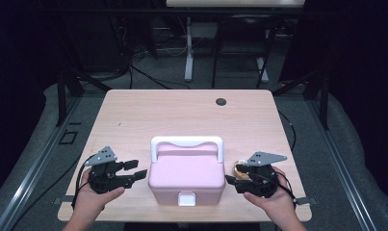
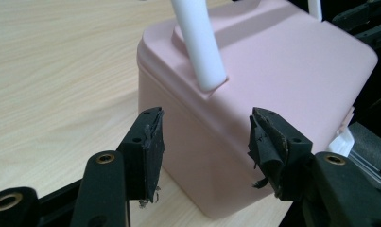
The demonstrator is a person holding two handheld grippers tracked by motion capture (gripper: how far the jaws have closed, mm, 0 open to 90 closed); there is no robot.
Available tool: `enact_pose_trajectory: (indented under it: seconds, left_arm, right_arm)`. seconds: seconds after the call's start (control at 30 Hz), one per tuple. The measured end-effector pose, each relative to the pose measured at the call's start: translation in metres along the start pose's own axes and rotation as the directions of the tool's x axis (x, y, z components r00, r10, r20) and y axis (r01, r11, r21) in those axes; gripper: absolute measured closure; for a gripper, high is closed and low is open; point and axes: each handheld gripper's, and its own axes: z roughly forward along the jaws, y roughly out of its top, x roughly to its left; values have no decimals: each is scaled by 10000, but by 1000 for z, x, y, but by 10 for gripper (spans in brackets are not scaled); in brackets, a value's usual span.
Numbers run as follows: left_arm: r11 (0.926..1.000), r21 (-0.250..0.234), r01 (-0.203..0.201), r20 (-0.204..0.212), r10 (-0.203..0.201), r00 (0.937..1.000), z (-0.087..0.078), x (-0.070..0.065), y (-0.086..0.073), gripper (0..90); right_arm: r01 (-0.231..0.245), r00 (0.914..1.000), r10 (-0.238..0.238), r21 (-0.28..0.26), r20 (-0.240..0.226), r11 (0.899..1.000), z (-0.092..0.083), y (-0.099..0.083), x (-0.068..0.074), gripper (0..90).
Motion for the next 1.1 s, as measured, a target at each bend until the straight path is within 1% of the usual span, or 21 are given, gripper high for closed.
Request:
enact_pose_trajectory:
  seconds: [0.1,0.13,0.17,0.23,0.3,0.33,0.5,0.57,0.63,0.7,0.73,0.77,0.8,0.83,0.87,0.93,0.97,1.0,1.03,1.1]
  left_arm:
    - [9999,-18,-114,-51,114,9999,-1,-1,7,453]
    - [10000,-30,-94,-48,94,9999,0,-1,9,452]
    - [10000,-30,-94,-48,94,9999,0,-1,9,449]
    - [10000,24,-42,44,41,10000,1,1,14,449]
    - [10000,23,62,8,-62,10000,4,1,16,449]
    - [9999,107,10,31,-10,10000,4,2,18,449]
    - [9999,108,35,-37,-34,10000,8,4,23,449]
    - [9999,164,8,6,-8,10000,11,5,27,449]
    - [9998,192,92,37,-93,9999,15,5,29,452]
    - [9998,211,33,60,-34,10000,16,5,30,462]
    - [9997,243,52,78,-54,10000,18,5,31,467]
    - [9996,260,79,124,-82,9999,20,5,32,467]
    - [9994,329,46,186,-52,9998,24,5,35,489]
    - [9997,260,43,236,-49,9997,27,4,35,498]
    - [9997,260,43,236,-49,9997,27,4,35,504]
    - [9993,363,-83,248,74,9997,31,3,38,508]
    - [9992,387,-54,280,43,9996,33,2,38,518]
    - [9990,430,-118,282,106,9995,36,1,40,525]
    - [9990,430,-118,282,106,9995,36,1,40,529]
    - [9987,489,-171,212,161,9996,41,1,40,545]
  right_arm:
    - [-131,9998,131,-51,-155,9999,-2,5,-1,453]
    - [-220,9995,219,-60,-218,9997,-3,7,-1,453]
    - [-198,9995,196,-69,-248,9998,-3,8,-1,453]
    - [-163,9995,161,-52,-253,9999,-3,12,-2,453]
    - [-185,9994,184,-16,-284,9998,-3,15,-2,453]
    - [-185,9993,184,-37,-317,9998,-2,17,-2,453]
    - [-151,9994,151,9,-323,9999,1,24,-3,452]
    - [-4,9995,6,76,-319,10000,4,28,-3,450]
    - [15,9995,-11,115,-331,9999,7,31,-2,449]
    - [13,9993,-10,86,-363,10000,9,32,-3,452]
    - [-152,9990,154,50,-428,9999,12,34,-3,456]
    - [-152,9990,154,50,-428,9999,12,34,-3,456]
    - [-172,9987,172,21,-474,9999,15,37,-4,464]
    - [-161,9987,161,7,-478,9999,17,38,-4,466]
    - [-161,9987,161,7,-478,9999,17,38,-4,466]
    - [-210,9985,210,3,-511,9998,20,40,-4,480]
    - [-188,9985,187,-2,-520,9998,21,42,-4,483]
    - [-212,9983,211,0,-538,9998,24,44,-5,499]
    - [-212,9983,211,0,-538,9998,24,44,-5,499]
    - [-272,9982,268,-57,-543,9996,26,45,-7,527]
